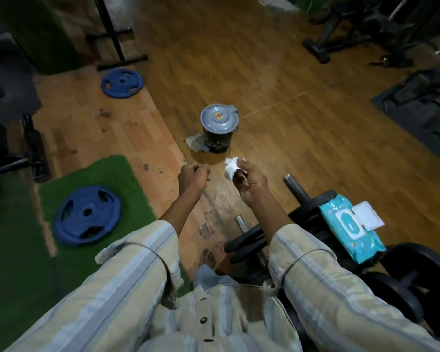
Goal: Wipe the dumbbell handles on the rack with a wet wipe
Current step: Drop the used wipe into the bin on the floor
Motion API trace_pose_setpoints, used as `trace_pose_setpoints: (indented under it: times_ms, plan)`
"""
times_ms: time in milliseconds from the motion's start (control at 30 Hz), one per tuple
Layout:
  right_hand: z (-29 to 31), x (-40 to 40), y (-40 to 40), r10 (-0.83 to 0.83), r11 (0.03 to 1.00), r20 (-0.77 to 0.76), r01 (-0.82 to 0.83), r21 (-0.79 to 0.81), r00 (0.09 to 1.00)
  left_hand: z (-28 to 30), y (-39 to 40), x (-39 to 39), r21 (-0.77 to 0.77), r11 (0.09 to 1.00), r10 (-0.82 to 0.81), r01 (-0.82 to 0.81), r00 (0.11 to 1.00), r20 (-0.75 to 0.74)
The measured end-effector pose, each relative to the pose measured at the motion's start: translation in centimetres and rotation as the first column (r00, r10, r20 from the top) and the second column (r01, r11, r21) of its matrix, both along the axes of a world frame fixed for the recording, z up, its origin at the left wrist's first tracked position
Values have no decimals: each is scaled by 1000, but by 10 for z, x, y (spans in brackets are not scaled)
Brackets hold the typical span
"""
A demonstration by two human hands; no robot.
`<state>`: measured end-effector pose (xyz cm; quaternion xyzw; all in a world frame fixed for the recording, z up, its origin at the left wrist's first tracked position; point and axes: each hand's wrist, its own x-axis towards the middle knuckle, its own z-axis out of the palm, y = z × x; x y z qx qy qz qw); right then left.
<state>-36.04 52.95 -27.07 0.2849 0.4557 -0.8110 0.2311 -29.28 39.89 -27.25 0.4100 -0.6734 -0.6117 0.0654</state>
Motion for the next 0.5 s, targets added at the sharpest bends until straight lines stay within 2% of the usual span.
trace_pose_setpoints:
  times_ms: [167,500]
  plan:
    - [10,-58,-53,7,1000,-7,-7,0,1000,10,-55,-60,-34,999,10,-10,1000,3]
    - [1,-163,-153,-22,999,13,23,-38,1000,1,-156,-174,5,1000,-23,23,1000,14]
